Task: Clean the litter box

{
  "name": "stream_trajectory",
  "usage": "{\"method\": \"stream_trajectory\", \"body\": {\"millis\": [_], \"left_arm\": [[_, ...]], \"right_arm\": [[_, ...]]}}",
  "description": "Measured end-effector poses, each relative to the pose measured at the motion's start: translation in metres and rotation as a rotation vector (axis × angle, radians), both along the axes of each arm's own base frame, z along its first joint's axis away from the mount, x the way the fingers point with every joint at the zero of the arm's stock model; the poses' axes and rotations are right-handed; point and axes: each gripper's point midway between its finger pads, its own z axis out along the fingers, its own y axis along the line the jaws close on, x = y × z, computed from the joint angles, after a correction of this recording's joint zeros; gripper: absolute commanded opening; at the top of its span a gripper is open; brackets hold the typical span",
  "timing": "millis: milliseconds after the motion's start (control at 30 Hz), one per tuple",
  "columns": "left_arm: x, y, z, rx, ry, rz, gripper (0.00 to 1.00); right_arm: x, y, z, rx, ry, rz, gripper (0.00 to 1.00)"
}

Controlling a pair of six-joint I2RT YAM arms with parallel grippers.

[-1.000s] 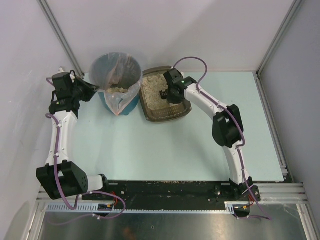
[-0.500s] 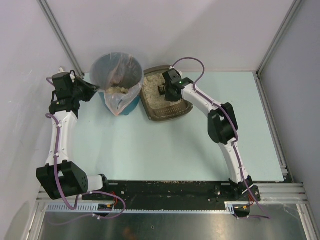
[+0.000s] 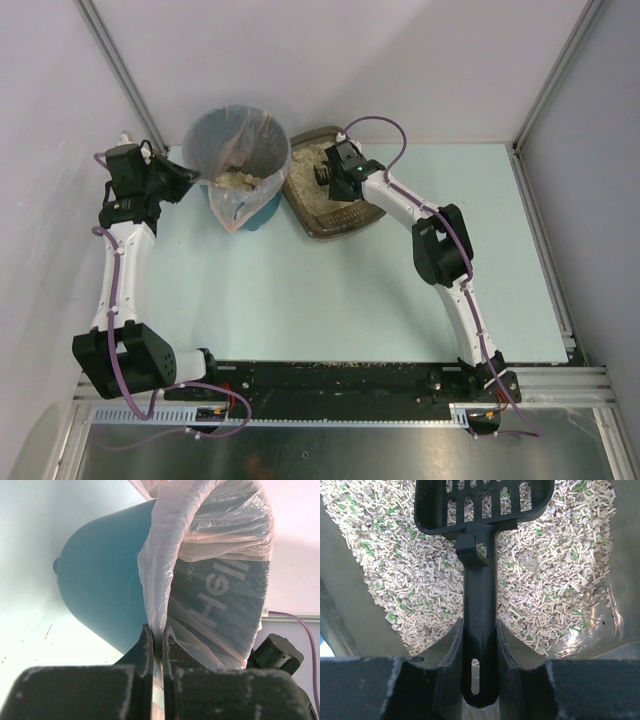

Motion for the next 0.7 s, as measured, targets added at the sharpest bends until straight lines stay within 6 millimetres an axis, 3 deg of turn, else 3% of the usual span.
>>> {"method": "stream_trajectory", "body": {"millis": [200,700], "left_arm": [[-0.001,0.000,0.001,0.008,0.003,-0.002,0.00],[-0.002,-0.002,0.001,0.030,0.012,-0.017,0.00]], "right_arm": [[-0.007,-0.007,-0.002,-0.025,-0.005,0.026,0.00],[-0.064,-0.037,0.053,-0.021,0.224,0.111,0.00]]}}
